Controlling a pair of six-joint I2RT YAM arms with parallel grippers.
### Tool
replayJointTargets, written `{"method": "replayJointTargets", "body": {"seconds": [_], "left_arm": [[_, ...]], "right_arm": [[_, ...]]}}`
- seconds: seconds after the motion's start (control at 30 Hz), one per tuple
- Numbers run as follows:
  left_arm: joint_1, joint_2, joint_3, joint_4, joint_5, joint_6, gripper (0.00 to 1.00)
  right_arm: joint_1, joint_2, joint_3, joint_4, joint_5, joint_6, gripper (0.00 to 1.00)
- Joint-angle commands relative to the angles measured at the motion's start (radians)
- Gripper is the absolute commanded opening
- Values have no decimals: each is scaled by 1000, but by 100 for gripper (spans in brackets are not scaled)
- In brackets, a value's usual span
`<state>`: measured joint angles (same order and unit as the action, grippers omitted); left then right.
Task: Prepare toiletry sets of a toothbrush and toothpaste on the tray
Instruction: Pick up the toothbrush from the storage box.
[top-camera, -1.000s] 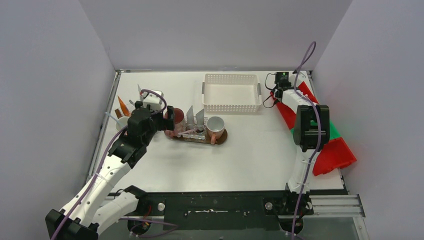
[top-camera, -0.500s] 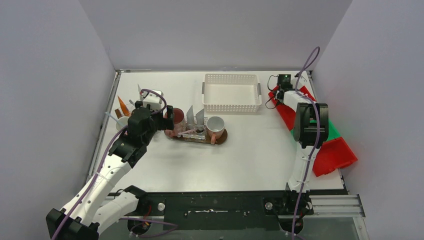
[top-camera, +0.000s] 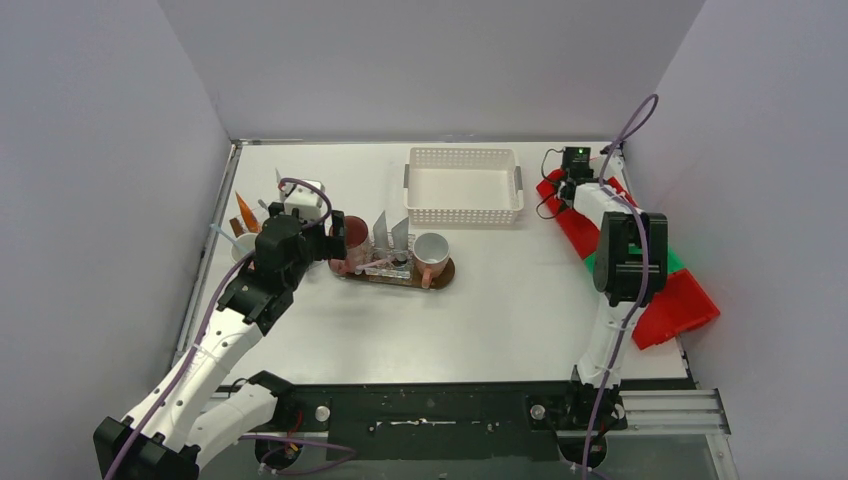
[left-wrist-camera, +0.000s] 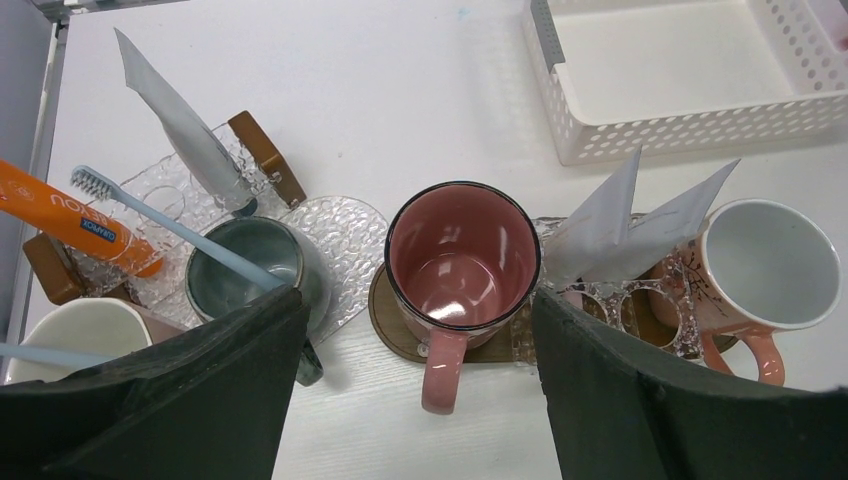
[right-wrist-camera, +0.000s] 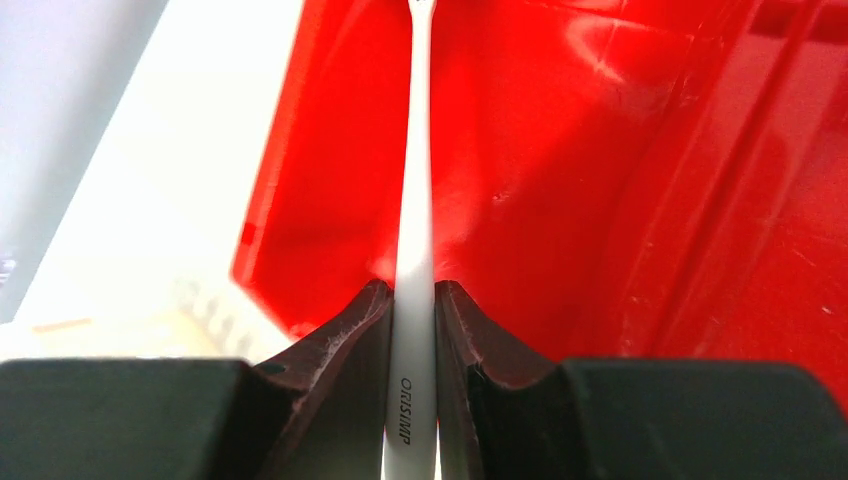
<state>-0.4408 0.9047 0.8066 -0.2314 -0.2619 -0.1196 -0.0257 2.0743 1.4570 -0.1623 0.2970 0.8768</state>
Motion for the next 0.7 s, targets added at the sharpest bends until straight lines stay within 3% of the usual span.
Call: {"method": "replayJointTargets", "body": {"seconds": [0.0, 0.4, 0.67], "left_arm": [[10, -1, 5, 53, 1, -9, 79], [20, -10, 29, 37, 55, -7, 80], [22, 8, 119, -59, 167, -10, 90]], "right_arm": [[-6, -147, -17, 63, 14, 37, 11], [2, -390, -196, 89, -53, 24, 7], [19, -614, -383, 124, -146, -95, 1]]}}
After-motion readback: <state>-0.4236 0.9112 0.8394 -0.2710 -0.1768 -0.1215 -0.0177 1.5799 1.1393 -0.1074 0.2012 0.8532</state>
